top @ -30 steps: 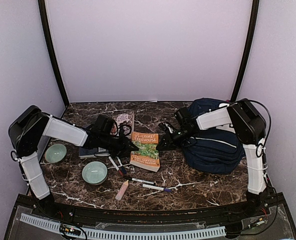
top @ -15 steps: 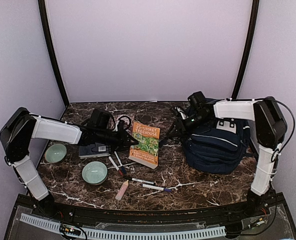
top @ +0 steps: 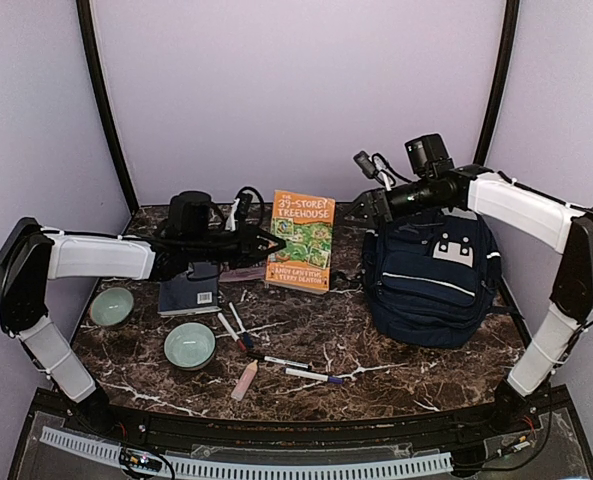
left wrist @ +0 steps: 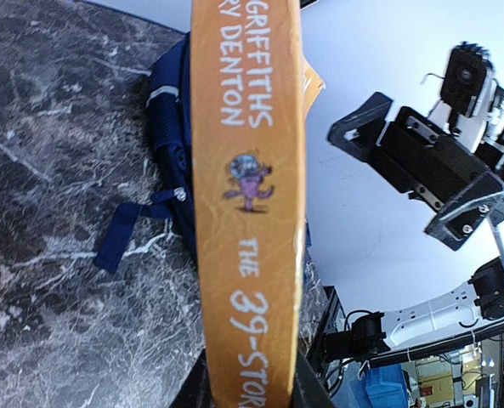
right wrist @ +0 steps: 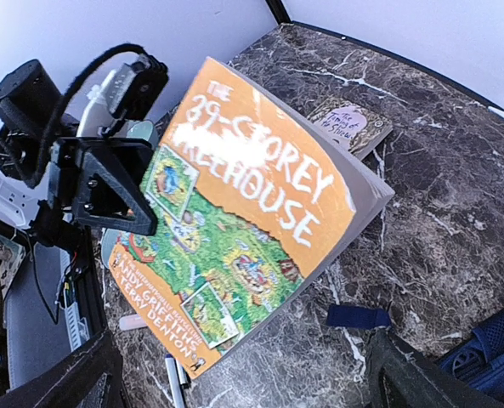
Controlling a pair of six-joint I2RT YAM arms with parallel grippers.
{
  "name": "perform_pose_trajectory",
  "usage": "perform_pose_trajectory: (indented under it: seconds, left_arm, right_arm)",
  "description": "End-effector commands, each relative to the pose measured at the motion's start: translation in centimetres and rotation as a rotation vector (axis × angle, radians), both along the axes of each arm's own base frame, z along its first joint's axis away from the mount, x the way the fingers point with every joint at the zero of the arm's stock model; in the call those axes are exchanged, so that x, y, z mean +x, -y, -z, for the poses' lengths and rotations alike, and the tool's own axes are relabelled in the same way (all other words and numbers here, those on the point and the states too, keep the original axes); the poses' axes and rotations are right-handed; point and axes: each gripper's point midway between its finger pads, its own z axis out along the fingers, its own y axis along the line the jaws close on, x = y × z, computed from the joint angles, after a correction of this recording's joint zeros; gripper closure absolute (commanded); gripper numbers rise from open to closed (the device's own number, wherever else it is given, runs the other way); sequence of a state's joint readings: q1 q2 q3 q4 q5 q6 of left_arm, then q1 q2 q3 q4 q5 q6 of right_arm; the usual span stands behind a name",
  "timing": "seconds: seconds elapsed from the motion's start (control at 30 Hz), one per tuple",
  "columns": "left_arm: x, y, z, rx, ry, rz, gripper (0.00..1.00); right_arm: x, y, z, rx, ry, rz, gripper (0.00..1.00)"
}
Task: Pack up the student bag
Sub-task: Pass from the left arm to the right
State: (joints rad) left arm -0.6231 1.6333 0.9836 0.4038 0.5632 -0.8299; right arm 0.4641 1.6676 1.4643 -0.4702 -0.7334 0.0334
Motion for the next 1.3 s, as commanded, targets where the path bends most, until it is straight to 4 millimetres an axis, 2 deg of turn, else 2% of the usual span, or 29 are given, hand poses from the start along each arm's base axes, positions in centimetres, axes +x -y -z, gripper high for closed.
perform_pose_trajectory:
  seconds: [0.0, 0.1, 0.2, 0.33, 0.4, 0.47, 0.63, 0.9, 1.1, 1.27]
  left_arm:
    - [-0.8, 1.1, -9.6, -0.227, 0.294, 0.076, 1.00]
    - [-1.6, 1.2, -10.6, -0.284, 0.326, 0.109, 1.00]
    - [-2.5, 1.7, -11.5, -0.350, 0.343, 0.169, 1.00]
    - [-3.7, 1.9, -11.7, -0.422, 0.346, 0.242, 1.00]
    - [-3.9, 1.9, -11.5, -0.436, 0.345, 0.254, 1.00]
    - [-3.8, 2.1, -11.1, -0.439, 0.336, 0.262, 1.00]
    - [-3.4, 2.4, -10.1, -0.453, 0.307, 0.262, 1.00]
    - [-2.4, 2.7, -8.6, -0.441, 0.270, 0.232, 1.00]
    - [-1.4, 2.2, -7.4, -0.403, 0.243, 0.177, 1.00]
    - [-0.5, 2.0, -6.9, -0.389, 0.227, 0.129, 1.00]
  right_arm:
    - [1.8, -0.7, 0.7, 0.002, -0.001, 0.049, 0.00]
    - [2.1, -1.5, 1.8, 0.012, -0.043, 0.020, 0.00]
    - [1.5, -2.4, 1.6, 0.077, -0.087, -0.028, 0.00]
    - [0.0, -3.3, 0.7, 0.171, -0.138, -0.128, 0.00]
    - [-1.3, -3.5, -0.4, 0.233, -0.155, -0.187, 0.03]
    - [-2.6, -3.5, -2.0, 0.310, -0.138, -0.249, 0.04]
    - [-4.3, -3.1, -3.8, 0.411, -0.151, -0.289, 0.12]
    - [-4.5, -3.1, -4.6, 0.435, -0.180, -0.291, 0.23]
    - [-4.8, -2.8, -5.1, 0.441, -0.186, -0.277, 0.20]
    - [-4.5, -2.8, -5.0, 0.435, -0.203, -0.241, 0.30]
